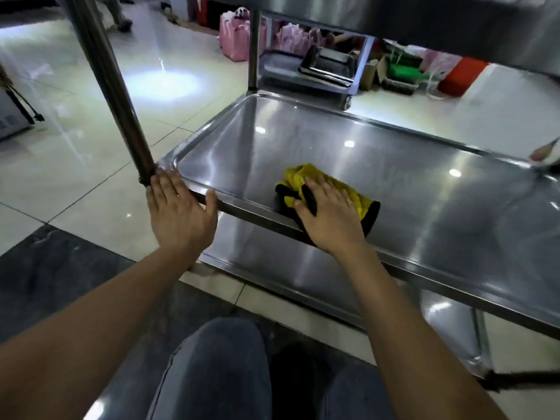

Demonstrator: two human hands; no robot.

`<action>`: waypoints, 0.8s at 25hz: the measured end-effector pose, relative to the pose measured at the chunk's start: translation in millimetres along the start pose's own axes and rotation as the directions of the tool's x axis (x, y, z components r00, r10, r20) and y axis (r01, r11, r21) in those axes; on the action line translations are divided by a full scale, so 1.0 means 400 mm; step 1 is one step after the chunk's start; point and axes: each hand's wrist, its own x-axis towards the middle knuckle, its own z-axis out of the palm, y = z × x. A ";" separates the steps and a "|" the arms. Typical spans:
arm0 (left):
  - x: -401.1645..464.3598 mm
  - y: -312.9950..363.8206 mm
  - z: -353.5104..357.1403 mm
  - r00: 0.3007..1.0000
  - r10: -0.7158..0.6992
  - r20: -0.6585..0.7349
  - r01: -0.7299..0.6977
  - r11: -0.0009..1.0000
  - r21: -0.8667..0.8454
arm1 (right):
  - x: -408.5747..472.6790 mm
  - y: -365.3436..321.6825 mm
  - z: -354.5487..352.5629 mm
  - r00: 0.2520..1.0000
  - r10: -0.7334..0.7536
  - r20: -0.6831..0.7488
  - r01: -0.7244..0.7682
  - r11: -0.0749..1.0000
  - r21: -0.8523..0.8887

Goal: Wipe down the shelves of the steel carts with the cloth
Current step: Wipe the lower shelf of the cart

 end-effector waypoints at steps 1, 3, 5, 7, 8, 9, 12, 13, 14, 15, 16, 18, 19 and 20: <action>-0.034 0.051 0.000 0.997 0.074 -0.015 -0.074 0.997 -0.028 | -0.012 0.012 -0.005 0.999 0.040 -0.018 -0.040 0.999 -0.018; -0.128 0.176 0.022 0.939 0.341 -0.036 -0.343 0.934 -0.095 | -0.013 0.002 -0.014 0.999 0.031 -0.016 -0.031 0.999 -0.008; -0.191 0.263 0.037 0.872 0.488 -0.035 -0.488 0.864 -0.127 | -0.020 0.002 -0.027 1.000 0.006 -0.019 -0.005 1.000 0.022; -0.212 0.298 0.038 0.878 0.478 -0.017 -0.478 0.875 -0.074 | -0.064 0.070 -0.046 0.996 0.067 -0.057 -0.065 0.997 0.028; -0.220 0.306 0.041 0.891 0.455 -0.012 -0.455 0.889 -0.053 | -0.094 0.124 -0.061 0.989 0.121 -0.085 -0.119 0.993 0.024; -0.223 0.310 0.043 0.901 0.434 -0.013 -0.434 0.900 -0.045 | -0.128 0.179 -0.078 0.977 0.178 -0.115 -0.176 0.984 0.024; -0.237 0.323 0.043 0.925 0.380 -0.003 -0.380 0.924 -0.052 | -0.225 0.338 -0.141 0.918 0.325 -0.227 -0.336 0.942 -0.011; -0.243 0.330 0.043 0.926 0.377 -0.011 -0.377 0.924 -0.067 | -0.251 0.393 -0.162 0.886 0.379 -0.267 -0.400 0.916 -0.029; -0.247 0.334 0.043 0.925 0.379 -0.021 -0.379 0.922 -0.081 | -0.273 0.444 -0.182 0.849 0.439 -0.293 -0.467 0.884 -0.029; -0.250 0.336 0.043 0.924 0.382 -0.025 -0.382 0.920 -0.088 | -0.291 0.487 -0.199 0.811 0.500 -0.302 -0.529 0.849 -0.015; -0.255 0.337 0.042 0.924 0.383 -0.021 -0.383 0.920 -0.088 | -0.303 0.520 -0.210 0.773 0.560 -0.299 -0.584 0.812 0.010; -0.260 0.342 0.043 0.925 0.380 -0.027 -0.380 0.921 -0.080 | -0.289 0.544 -0.212 0.712 0.630 -0.310 -0.648 0.760 0.056; -0.260 0.344 0.044 0.926 0.376 -0.027 -0.377 0.923 -0.074 | -0.265 0.531 -0.205 0.709 0.629 -0.317 -0.648 0.760 0.059; -0.258 0.347 0.045 0.925 0.379 -0.024 -0.379 0.923 -0.069 | -0.230 0.503 -0.193 0.736 0.601 -0.312 -0.622 0.782 0.042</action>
